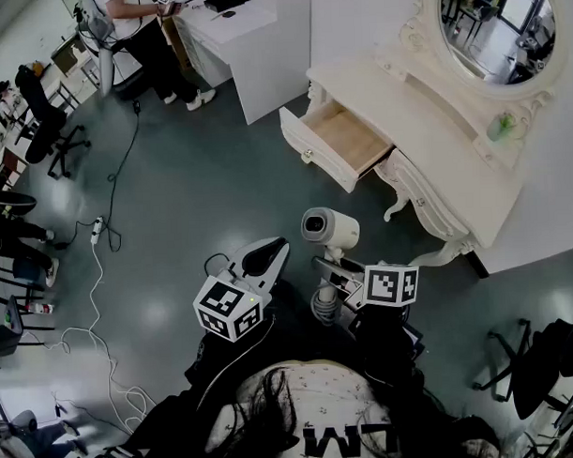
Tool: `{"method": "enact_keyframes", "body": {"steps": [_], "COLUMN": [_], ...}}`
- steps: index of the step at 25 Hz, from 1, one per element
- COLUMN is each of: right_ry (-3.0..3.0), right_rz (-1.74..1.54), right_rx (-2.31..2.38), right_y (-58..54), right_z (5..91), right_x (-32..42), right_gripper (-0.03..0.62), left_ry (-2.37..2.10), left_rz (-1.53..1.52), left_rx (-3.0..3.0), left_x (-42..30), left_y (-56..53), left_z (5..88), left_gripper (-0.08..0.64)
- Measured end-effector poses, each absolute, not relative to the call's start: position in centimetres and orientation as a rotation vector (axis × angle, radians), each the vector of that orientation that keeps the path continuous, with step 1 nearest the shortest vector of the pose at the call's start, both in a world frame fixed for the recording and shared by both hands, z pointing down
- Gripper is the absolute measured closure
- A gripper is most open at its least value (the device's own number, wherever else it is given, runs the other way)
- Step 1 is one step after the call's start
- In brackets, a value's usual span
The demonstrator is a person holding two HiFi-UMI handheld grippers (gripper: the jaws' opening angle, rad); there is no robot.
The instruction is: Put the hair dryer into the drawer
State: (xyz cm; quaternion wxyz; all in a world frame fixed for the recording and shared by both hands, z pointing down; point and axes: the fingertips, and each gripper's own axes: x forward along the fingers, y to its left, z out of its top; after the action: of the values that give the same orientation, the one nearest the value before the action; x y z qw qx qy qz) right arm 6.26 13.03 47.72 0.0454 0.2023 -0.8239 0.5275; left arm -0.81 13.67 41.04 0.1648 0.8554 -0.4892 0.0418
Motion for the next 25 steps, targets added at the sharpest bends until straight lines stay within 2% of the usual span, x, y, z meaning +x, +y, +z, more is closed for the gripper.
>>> {"method": "enact_keyframes", "body": {"steps": [25], "right_ry": [-2.497], "right_rz": [1.629], "right_rx": [0.601], "right_y": [9.8], "right_z": [48.5], "right_x": [5.4], "right_gripper": [0.379], "left_ry": [-1.386], "left_rz": [0.174], "left_rx": [2.432], "left_x": [-0.9], "left_y": [10.5], "left_z": [41.4], "left_gripper": [0.554]}}
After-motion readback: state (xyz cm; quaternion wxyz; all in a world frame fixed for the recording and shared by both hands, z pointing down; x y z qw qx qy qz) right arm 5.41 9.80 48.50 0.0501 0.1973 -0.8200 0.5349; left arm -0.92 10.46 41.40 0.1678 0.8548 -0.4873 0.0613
